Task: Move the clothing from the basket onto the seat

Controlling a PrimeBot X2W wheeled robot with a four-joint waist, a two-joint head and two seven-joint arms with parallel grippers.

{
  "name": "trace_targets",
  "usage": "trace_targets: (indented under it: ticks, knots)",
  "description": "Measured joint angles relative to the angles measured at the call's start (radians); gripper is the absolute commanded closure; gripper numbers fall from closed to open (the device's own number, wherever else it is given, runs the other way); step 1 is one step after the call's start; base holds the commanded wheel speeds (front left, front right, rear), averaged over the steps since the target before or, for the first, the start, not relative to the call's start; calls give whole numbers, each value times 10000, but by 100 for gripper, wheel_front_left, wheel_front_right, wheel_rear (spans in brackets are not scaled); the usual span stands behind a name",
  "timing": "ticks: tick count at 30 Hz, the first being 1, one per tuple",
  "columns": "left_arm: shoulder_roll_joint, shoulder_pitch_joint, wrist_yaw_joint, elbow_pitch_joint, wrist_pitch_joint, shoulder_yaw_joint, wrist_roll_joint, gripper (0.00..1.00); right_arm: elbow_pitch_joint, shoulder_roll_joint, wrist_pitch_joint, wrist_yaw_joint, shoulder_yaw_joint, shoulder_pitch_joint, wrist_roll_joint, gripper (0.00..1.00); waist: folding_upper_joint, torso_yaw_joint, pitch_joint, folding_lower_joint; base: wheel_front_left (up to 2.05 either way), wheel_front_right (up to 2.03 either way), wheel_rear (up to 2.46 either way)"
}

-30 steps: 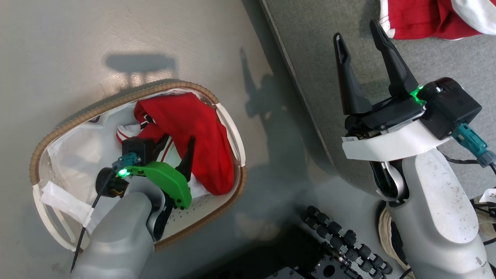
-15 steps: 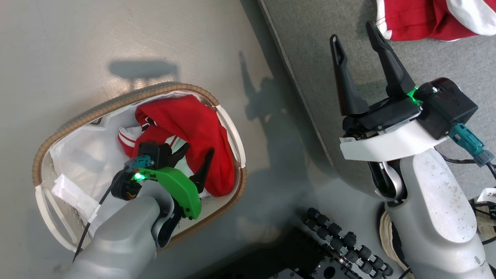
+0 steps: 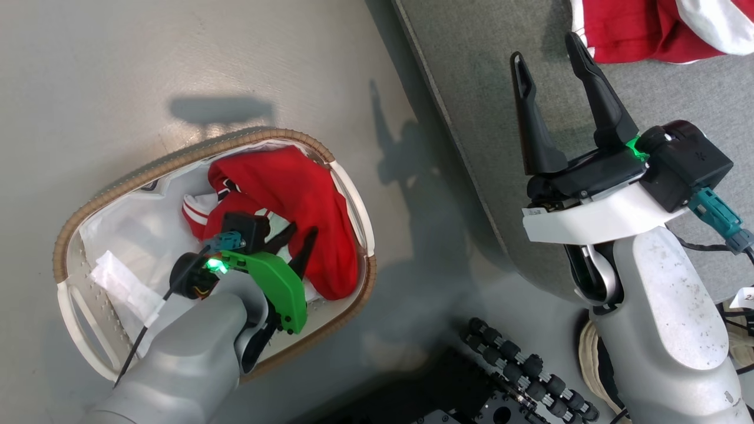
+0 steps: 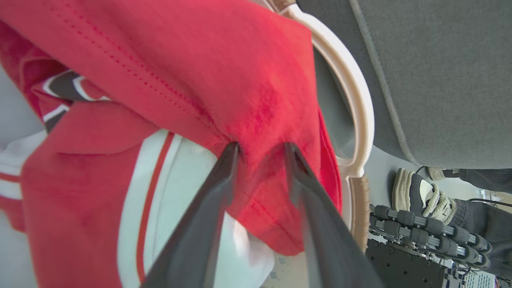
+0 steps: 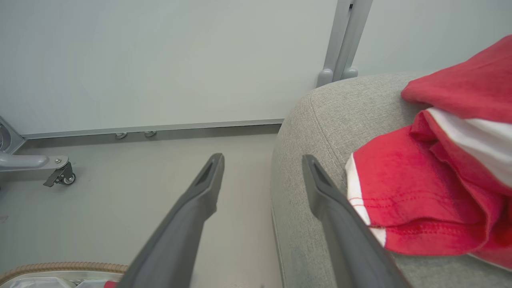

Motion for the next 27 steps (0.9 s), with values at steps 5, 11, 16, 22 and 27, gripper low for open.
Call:
trace_targets:
  ticks: [5, 11, 16, 22, 27]
  knots:
    - [-234, -70, 0, 213, 0, -253, -151, 11, 8, -2, 0, -2, -107, 64, -73, 0, 0, 30, -35, 0, 0, 0, 0]
    - [-395, -105, 0, 203, 2, -510, -360, 100, 38, 2, 0, 0, -176, 144, -150, 0, 0, 63, -25, 0, 0, 0, 0]
    - [-219, -213, 0, 98, 2, -470, -370, 100, 117, 0, 0, 0, -173, 102, -2, 0, 0, 28, -115, 0, 0, 0, 0]
    - [61, -134, 0, -151, 0, 157, -236, 100, 282, 2, 0, 0, -59, -21, 240, 0, 0, -113, -390, 0, 0, 0, 0]
    - [224, 424, 0, -531, 2, 941, 171, 100, 512, 4, 0, 0, 19, -102, 384, 0, 0, -234, -807, 0, 0, 0, 0]
